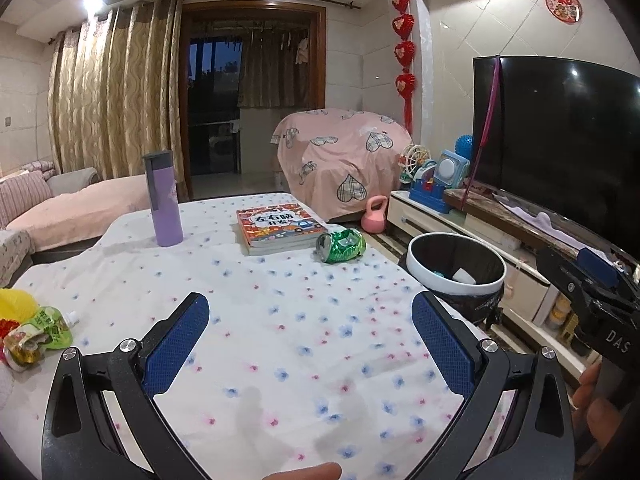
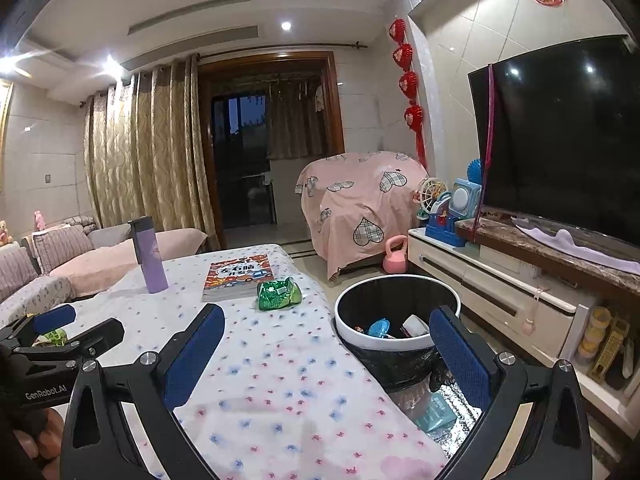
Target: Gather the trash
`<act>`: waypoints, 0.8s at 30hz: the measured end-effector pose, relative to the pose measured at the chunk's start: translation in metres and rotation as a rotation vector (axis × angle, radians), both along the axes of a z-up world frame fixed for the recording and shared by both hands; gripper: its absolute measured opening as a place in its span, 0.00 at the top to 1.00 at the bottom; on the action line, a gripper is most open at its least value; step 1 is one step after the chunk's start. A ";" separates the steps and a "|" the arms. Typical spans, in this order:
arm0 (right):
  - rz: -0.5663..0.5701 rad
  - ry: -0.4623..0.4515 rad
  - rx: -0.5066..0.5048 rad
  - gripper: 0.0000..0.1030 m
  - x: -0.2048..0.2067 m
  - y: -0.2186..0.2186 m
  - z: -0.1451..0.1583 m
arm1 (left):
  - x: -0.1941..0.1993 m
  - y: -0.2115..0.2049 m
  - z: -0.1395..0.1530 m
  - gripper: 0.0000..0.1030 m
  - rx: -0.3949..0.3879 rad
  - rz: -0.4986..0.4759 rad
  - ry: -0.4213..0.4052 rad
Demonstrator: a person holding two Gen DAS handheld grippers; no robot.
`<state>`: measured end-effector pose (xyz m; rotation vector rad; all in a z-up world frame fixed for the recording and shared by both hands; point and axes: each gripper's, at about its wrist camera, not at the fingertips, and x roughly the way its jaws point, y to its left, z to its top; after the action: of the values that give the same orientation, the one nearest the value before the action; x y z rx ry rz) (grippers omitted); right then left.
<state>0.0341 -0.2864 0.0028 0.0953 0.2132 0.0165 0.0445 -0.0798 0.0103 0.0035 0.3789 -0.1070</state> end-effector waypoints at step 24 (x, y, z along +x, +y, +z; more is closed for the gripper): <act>0.001 -0.003 0.020 0.00 -0.002 -0.005 0.000 | -0.004 -0.003 0.003 0.00 0.012 0.005 -0.027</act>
<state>0.0319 -0.2916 0.0023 0.1147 0.2101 0.0193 0.0406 -0.0828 0.0129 0.0157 0.3525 -0.0997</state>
